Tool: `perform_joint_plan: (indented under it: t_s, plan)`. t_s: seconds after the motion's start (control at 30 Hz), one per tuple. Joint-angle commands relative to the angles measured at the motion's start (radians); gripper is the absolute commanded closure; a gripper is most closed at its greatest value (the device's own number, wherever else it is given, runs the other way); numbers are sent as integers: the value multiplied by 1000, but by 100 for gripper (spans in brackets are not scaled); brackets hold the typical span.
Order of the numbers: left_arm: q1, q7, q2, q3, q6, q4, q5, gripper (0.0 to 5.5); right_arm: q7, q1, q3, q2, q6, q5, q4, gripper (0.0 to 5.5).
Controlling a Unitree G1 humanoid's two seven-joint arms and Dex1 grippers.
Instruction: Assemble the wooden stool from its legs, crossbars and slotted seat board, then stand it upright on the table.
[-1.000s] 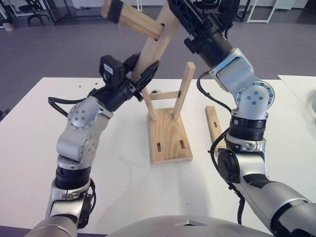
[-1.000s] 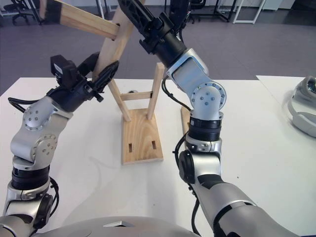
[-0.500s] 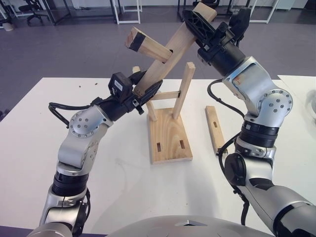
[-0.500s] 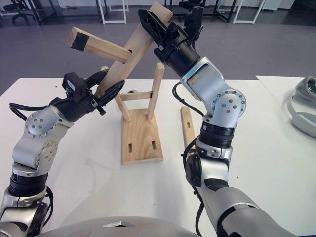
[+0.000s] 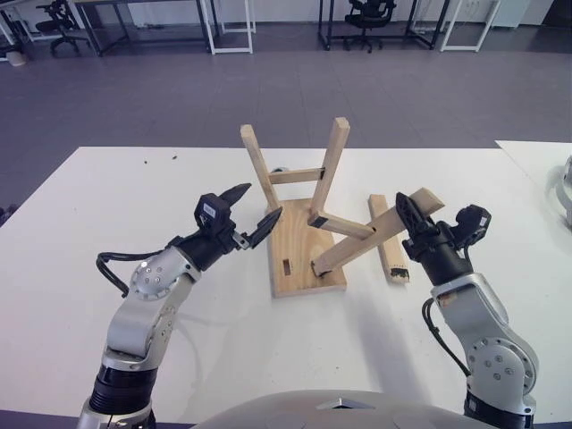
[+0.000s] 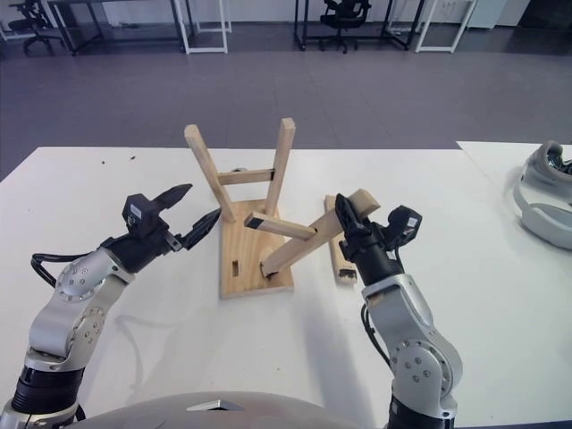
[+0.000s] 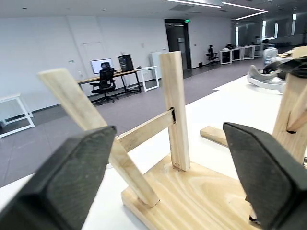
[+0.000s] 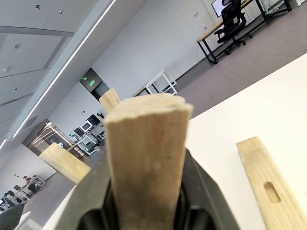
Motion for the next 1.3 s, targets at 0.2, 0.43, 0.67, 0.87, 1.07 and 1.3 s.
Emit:
perform_joint_plan:
  t_s: [0.2, 0.43, 0.67, 0.87, 1.07, 1.3]
  plan:
    - [33, 49, -28, 20, -17, 29, 51, 117, -63, 15, -24, -82, 20, -55, -24, 445]
    - [37, 62, -34, 36, -27, 54, 61, 117, -161, 2, -69, -98, 69, 157, -51, 446]
    - [37, 55, -32, 46, -28, 66, 71, 117, -213, -2, -87, -166, 73, 199, -57, 446]
    - [33, 54, -36, 43, -29, 75, 82, 117, -205, 5, 7, -195, 89, 77, -49, 446]
    - [38, 55, -40, 36, -36, 80, 94, 117, -381, -63, 52, -171, 156, 149, -76, 446]
    - [51, 61, -42, 34, -43, 84, 103, 117, -421, -52, 23, -179, 140, 226, -47, 446]
